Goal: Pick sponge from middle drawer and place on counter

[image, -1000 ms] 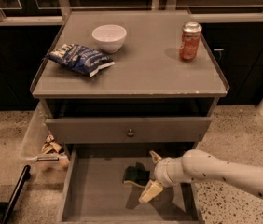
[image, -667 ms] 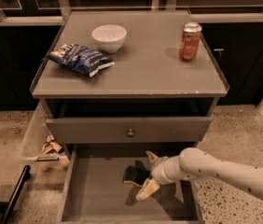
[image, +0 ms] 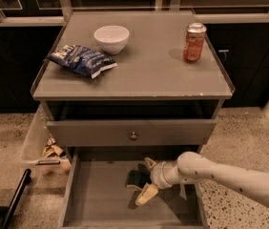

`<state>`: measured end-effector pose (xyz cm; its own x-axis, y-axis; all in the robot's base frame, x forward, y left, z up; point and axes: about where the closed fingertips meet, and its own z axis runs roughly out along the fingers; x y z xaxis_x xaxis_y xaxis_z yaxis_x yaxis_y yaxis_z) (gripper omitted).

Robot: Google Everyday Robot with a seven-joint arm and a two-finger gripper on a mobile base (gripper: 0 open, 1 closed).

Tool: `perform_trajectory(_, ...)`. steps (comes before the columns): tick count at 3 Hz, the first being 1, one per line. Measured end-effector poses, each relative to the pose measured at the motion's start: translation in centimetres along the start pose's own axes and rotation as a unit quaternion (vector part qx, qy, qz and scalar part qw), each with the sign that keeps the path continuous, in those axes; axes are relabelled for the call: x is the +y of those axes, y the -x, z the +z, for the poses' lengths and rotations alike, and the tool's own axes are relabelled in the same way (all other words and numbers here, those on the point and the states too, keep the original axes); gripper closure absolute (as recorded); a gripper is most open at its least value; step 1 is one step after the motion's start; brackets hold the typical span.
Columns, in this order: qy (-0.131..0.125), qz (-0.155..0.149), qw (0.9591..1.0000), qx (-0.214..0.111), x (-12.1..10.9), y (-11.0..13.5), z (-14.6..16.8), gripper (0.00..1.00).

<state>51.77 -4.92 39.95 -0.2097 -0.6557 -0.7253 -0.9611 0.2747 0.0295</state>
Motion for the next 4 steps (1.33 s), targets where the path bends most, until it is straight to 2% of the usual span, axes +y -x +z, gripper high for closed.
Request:
perform_trajectory(2, -0.027, 0.0, 0.9996, 0.004, -0.8, -2.7, 1.7, 0.0)
perform_trajectory(3, -0.027, 0.004, 0.9996, 0.003, -1.0, -3.2, 2.1, 0.0)
perform_trajectory(4, -0.027, 0.004, 0.9996, 0.003, -1.0, -3.2, 2.1, 0.19)
